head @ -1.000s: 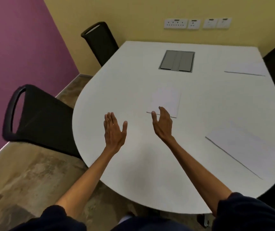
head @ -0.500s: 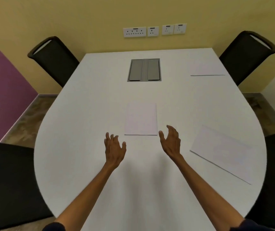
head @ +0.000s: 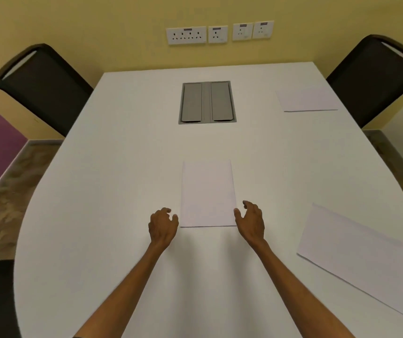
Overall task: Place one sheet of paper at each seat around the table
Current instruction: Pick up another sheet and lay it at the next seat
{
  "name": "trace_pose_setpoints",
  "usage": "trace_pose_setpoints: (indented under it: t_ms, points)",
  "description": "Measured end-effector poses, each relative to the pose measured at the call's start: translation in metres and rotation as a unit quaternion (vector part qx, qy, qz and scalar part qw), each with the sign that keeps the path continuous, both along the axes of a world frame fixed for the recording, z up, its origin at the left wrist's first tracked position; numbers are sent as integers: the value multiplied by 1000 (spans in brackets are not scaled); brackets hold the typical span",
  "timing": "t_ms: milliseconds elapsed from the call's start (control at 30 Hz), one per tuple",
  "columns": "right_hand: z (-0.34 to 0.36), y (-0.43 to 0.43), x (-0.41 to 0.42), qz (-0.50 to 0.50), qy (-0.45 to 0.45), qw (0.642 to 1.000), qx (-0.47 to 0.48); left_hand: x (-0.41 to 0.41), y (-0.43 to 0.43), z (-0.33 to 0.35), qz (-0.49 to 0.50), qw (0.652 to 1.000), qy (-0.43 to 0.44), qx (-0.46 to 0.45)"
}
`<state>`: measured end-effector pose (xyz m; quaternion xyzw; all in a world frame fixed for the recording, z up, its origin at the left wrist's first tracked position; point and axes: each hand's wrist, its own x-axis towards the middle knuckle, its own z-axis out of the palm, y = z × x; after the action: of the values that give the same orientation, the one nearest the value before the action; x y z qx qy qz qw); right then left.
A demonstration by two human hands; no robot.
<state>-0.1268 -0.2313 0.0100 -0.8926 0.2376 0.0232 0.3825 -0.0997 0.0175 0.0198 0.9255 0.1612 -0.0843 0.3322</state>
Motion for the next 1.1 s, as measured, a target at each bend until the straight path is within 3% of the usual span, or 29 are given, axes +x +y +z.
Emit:
trace_pose_setpoints:
  t_ms: [267, 767, 1100]
  points:
    - [-53, 14, 54, 13, 84, 996, -27, 57, -7, -51, -1, 998, 57, -33]
    - [-77, 35, 75, -73, 44, 994, -67, 73, -37, -81, -10, 1000, 8, 1]
    - [-78, 38, 67, -70, 49, 994, -71, 65, -55, -76, -85, 990, 30, 105]
